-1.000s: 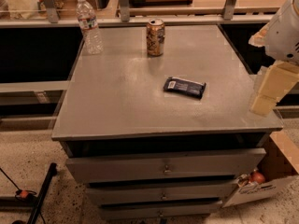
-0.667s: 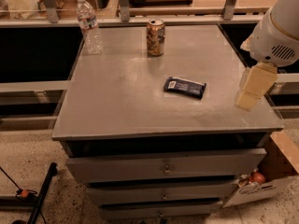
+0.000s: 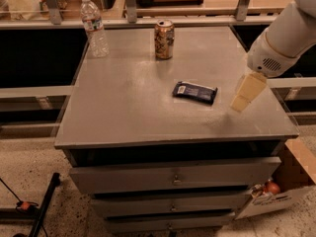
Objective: Pick rxbar blueberry
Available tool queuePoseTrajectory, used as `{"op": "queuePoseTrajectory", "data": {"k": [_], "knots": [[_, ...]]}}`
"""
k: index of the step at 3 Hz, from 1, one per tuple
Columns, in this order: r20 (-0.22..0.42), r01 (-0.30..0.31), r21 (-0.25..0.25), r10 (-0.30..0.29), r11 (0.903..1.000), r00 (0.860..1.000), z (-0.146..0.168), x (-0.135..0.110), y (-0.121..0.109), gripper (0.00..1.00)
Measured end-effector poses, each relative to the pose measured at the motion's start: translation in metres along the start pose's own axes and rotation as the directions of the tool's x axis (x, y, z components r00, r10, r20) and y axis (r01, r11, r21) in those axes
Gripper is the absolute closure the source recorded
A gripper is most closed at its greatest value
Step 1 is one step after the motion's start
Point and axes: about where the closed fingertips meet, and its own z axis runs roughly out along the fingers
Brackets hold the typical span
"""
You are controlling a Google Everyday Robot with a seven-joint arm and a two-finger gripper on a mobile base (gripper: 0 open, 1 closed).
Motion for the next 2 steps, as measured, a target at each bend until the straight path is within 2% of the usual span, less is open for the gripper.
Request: {"op": "queuePoseTrajectory", "data": {"k": [1, 2], "knots": [[0.095, 0.0, -0.022, 0.002, 0.9998, 0.995, 0.022, -0.011, -0.01, 0.0], [0.165, 0.02, -0.062, -0.01, 0.9979, 0.986, 0.044, -0.026, -0.011, 0.02]]}}
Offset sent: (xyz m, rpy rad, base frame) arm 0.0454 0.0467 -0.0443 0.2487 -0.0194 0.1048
